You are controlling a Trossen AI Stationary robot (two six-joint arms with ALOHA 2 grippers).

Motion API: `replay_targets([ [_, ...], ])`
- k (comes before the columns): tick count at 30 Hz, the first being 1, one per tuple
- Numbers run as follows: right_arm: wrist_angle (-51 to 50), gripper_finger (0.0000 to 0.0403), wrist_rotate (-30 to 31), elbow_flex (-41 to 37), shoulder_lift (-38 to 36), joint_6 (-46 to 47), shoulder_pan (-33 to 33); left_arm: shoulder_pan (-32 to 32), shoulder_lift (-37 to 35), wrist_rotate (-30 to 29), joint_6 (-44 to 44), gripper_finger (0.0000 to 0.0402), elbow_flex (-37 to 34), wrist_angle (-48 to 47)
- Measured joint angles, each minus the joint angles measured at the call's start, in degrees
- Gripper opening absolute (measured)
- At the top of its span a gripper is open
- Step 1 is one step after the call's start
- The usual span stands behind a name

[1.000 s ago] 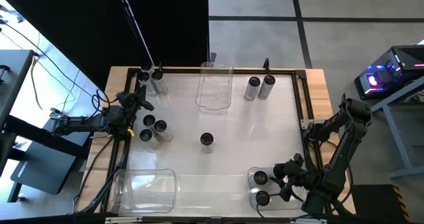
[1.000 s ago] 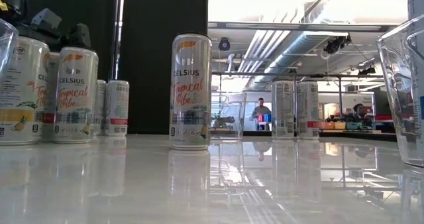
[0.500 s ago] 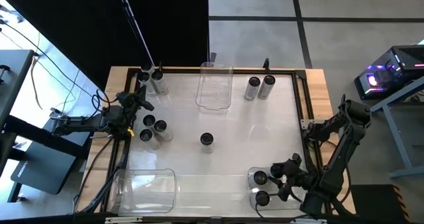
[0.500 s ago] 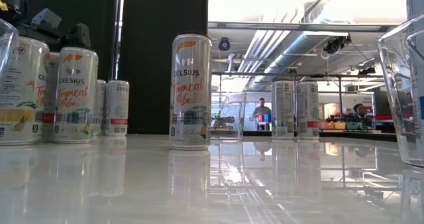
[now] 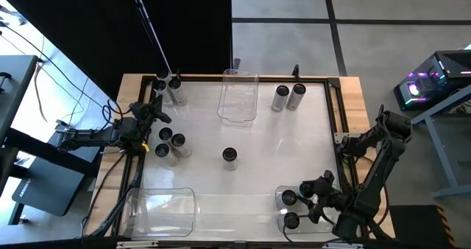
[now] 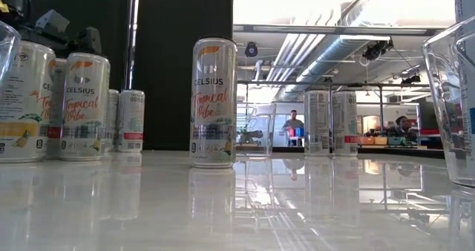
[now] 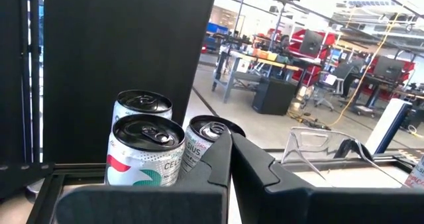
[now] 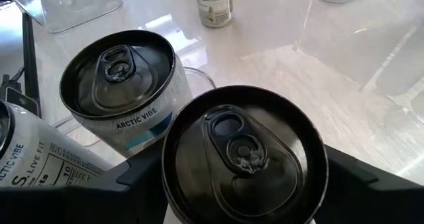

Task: Sort soda cans
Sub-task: Put the bottom white blue soda can into the bottom right transparent bin

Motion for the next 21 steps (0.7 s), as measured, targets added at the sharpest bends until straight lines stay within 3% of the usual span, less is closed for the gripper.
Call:
replay_targets([
  [9,-0.41,0.0315,-3.28,-0.07,-0.23,-2.42,0.00,0.00,0.01,0.02,-0.02,0.0000,-0.01,0.01],
  [21,0.44,0.0319,-1.55,-0.07,-8.94,-7.04,0.00,-0.02,0.01,0.01,-0.07,0.0000,-0.01,0.06],
])
